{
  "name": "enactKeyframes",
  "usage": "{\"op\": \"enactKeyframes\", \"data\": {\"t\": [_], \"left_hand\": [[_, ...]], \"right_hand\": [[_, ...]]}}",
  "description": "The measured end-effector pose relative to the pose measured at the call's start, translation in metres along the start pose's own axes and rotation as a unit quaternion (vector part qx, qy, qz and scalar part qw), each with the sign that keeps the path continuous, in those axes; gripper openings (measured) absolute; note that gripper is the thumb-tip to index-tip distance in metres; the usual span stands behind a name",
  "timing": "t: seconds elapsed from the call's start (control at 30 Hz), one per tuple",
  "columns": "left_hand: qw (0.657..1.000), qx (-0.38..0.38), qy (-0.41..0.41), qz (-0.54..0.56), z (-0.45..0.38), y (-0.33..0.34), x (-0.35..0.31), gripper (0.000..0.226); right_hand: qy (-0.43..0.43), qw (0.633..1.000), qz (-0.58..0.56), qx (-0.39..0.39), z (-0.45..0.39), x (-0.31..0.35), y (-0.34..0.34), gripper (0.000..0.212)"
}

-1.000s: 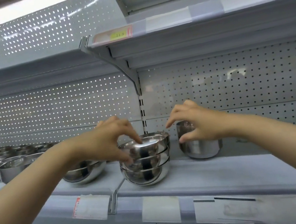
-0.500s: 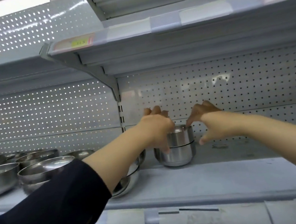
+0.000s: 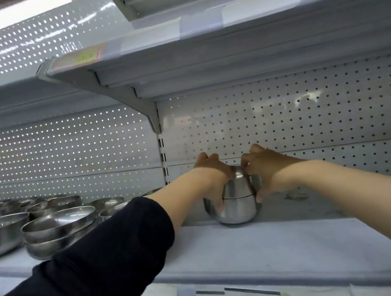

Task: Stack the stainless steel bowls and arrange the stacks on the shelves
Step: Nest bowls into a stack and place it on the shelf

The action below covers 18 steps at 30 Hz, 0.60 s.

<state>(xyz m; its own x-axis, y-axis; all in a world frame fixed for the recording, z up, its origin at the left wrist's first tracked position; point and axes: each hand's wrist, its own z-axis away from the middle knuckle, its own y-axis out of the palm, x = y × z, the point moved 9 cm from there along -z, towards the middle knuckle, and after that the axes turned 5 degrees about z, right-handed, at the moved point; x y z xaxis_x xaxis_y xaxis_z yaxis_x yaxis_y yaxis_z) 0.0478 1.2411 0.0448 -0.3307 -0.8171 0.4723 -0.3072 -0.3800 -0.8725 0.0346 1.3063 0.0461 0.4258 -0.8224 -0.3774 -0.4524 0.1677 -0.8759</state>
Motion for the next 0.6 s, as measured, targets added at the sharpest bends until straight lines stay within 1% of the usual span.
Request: {"op": "enactKeyframes", "data": {"t": [0.13, 0.23, 0.33, 0.47, 0.6], "left_hand": [[1.000, -0.023, 0.007, 0.014, -0.010, -0.013, -0.011, 0.051], [0.998, -0.047, 0.029, 0.030, -0.022, -0.034, -0.037, 0.050], [0.992, -0.085, 0.072, 0.051, -0.032, -0.060, -0.078, 0.048], [0.980, -0.127, 0.133, 0.074, -0.038, -0.090, -0.136, 0.052], [0.968, -0.129, 0.174, 0.129, -0.041, -0.111, -0.180, 0.042]], "right_hand": [[0.013, 1.000, -0.013, -0.007, 0.018, -0.017, -0.010, 0.062], [0.047, 0.999, -0.010, -0.001, 0.047, -0.048, -0.021, 0.062], [0.072, 0.997, 0.018, 0.013, 0.085, -0.080, -0.025, 0.059], [0.091, 0.994, 0.045, 0.027, 0.138, -0.118, -0.024, 0.056], [0.124, 0.989, 0.061, 0.049, 0.180, -0.149, -0.021, 0.052]]}}
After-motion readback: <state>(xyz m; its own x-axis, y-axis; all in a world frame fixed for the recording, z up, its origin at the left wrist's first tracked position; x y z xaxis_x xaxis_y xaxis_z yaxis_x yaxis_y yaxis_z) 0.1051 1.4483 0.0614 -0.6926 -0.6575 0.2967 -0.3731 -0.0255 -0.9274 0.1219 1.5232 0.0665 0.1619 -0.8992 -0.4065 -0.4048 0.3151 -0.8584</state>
